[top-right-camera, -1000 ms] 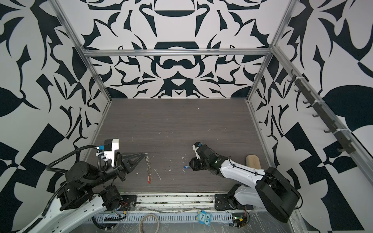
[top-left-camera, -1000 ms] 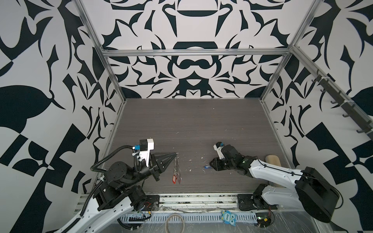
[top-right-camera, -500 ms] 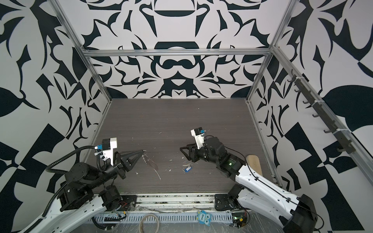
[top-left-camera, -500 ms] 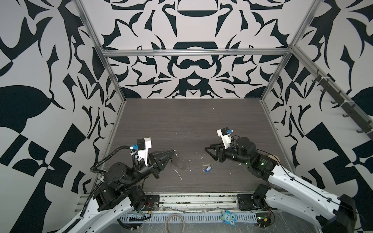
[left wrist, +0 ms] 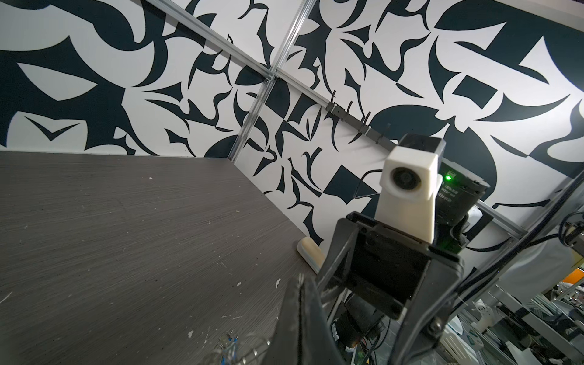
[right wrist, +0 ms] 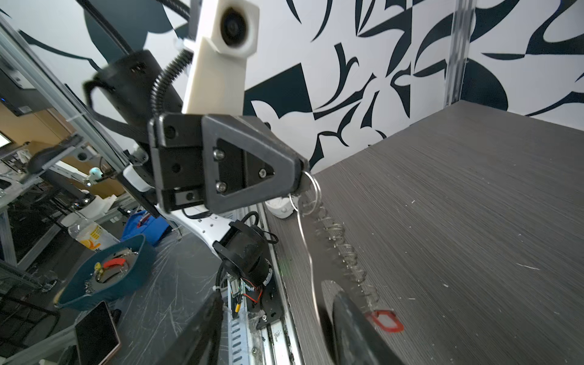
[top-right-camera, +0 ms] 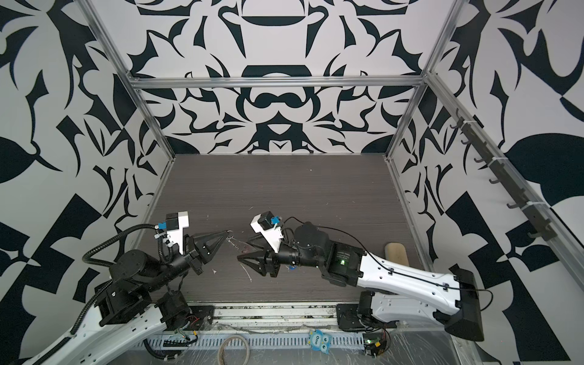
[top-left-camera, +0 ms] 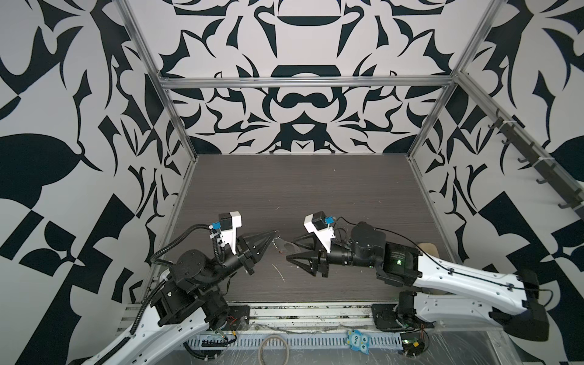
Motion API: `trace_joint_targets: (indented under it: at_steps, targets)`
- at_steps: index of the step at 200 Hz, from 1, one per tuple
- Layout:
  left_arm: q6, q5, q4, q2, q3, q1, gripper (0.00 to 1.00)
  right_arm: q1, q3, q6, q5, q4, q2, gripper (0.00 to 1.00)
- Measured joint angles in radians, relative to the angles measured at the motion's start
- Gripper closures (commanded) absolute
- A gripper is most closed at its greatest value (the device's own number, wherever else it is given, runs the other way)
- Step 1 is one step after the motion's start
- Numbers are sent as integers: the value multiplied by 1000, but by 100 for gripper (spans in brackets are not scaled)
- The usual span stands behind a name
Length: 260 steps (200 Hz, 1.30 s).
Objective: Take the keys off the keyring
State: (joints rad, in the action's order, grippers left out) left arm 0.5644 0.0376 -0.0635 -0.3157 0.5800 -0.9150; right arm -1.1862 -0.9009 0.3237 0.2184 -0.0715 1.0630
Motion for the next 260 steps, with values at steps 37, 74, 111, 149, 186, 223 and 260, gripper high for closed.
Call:
trace_joint_targets:
  at_steps: [37,74,111,149,186,223,260]
  targets:
    - [6,0,0,-2,0,0,100,0,-1,-21,-35,20,40,78]
    - [8,2,-8,-5,0,1,86,-3,-6,-34,-50,44,38,100]
    - [6,16,-28,0,11,0,42,32,-27,-37,-38,126,35,100]
    - [-17,46,-93,41,18,0,30,202,-96,-24,118,270,35,100]
    - [-26,89,-150,50,18,0,25,335,-159,-19,319,361,35,100]
    - [-37,129,-169,5,24,0,24,341,-207,-48,503,410,34,100]
    - [-41,182,-172,-65,42,0,33,341,-229,-66,621,413,37,100]
